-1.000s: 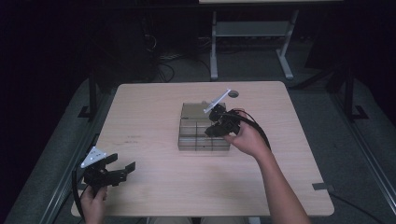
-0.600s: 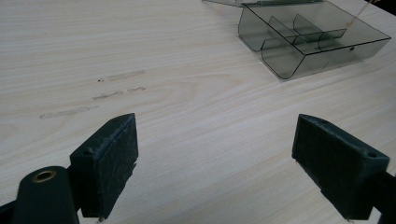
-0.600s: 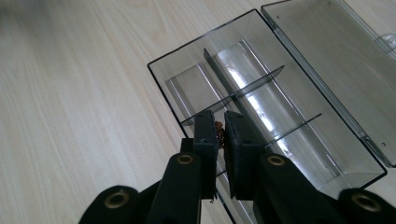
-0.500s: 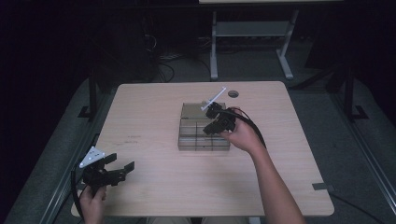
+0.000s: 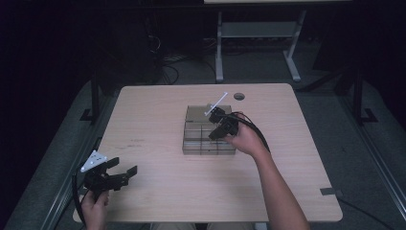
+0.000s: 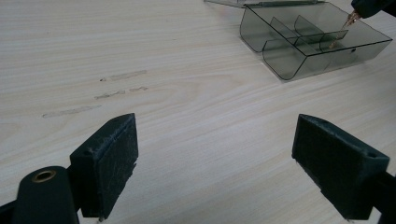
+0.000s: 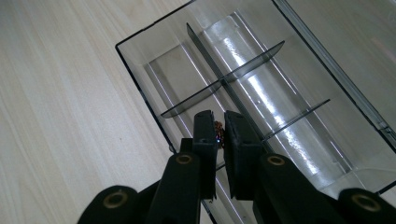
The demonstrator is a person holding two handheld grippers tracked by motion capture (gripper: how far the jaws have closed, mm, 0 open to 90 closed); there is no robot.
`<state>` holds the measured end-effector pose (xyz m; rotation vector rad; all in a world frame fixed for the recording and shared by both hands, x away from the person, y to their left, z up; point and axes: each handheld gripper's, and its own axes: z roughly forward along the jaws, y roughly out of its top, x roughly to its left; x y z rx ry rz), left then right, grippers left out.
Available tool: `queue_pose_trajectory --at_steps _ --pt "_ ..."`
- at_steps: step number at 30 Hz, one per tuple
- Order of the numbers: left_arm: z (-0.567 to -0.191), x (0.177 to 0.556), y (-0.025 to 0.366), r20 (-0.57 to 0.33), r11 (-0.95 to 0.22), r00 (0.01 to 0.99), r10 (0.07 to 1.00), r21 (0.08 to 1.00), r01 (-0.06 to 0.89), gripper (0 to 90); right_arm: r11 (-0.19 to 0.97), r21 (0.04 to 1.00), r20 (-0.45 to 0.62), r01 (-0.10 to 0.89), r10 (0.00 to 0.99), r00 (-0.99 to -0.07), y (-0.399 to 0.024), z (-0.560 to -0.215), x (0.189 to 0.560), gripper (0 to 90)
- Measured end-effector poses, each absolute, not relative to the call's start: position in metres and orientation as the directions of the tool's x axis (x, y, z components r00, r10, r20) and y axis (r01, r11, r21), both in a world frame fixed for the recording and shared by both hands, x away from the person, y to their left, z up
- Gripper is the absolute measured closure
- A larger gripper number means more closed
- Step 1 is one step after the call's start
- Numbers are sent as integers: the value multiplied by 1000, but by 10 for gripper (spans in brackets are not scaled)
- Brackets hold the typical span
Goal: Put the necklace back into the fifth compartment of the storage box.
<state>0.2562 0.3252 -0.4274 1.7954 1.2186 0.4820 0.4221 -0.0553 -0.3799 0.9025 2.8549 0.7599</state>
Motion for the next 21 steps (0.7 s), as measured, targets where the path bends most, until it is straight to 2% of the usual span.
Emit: queue_pose_trajectory --at_steps 21 --pt "-429 260 326 -158 -122 434 887 826 550 140 708 447 117 546 559 -821 -51 -404 433 830"
